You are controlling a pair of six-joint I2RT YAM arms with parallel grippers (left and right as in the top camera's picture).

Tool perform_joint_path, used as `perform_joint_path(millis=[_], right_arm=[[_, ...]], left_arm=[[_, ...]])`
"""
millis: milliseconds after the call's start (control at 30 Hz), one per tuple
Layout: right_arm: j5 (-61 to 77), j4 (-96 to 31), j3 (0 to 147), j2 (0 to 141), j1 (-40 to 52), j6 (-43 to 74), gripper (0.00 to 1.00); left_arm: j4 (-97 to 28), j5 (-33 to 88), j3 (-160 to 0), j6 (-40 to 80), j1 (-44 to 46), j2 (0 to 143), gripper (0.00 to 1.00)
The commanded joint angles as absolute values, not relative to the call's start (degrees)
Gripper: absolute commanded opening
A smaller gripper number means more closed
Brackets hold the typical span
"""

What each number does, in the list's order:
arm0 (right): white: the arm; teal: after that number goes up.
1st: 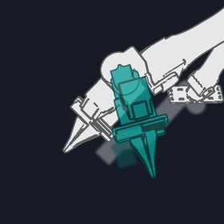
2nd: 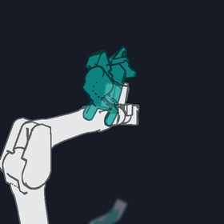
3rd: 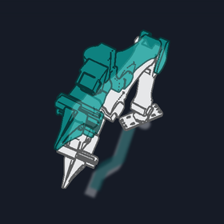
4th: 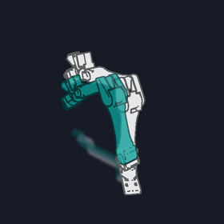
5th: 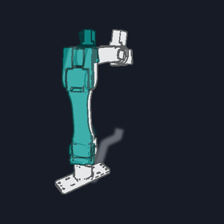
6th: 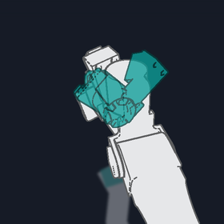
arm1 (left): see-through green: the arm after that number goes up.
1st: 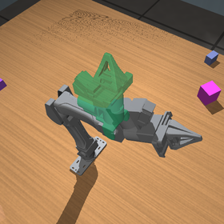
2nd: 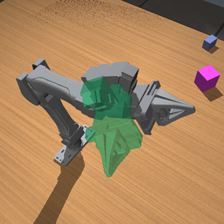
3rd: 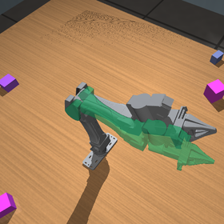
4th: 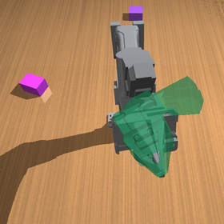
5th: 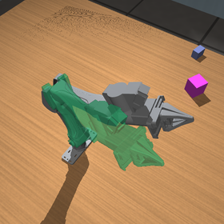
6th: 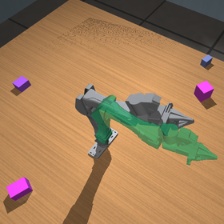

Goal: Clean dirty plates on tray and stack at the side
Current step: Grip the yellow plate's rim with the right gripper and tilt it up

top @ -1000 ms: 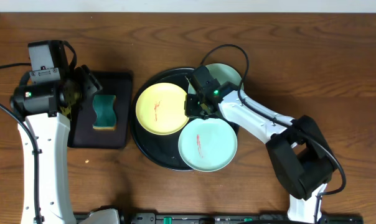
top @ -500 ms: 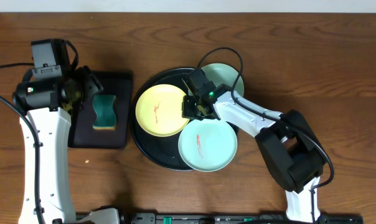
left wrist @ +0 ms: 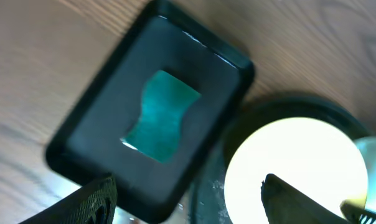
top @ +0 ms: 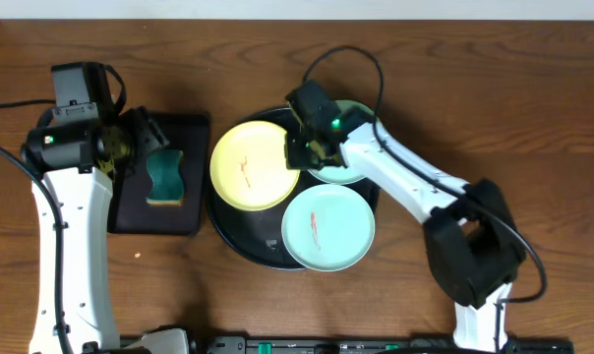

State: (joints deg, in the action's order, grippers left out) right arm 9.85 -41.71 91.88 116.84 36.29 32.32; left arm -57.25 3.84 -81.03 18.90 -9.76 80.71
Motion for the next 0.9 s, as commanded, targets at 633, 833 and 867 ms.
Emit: perform_joint_path(millis=[633,833,867], right_arm=[[19.3,-48.0,93.3,114.2,30.2,26.7,0.01],[18.3,-48.0,93.3,114.2,30.3,26.7,0.01],[18.2,-48.0,93.3,114.2,30.3,26.7,0.01]], left_arm=[[-58.4,3.0,-80.9,14.6,-7.4,92.6,0.63],[-55.3,0.2,-80.9,5.7,-9.2,99.1,0.63],[-55.1,0.1,-80.9,4.2,-9.2,100.4,0.63]])
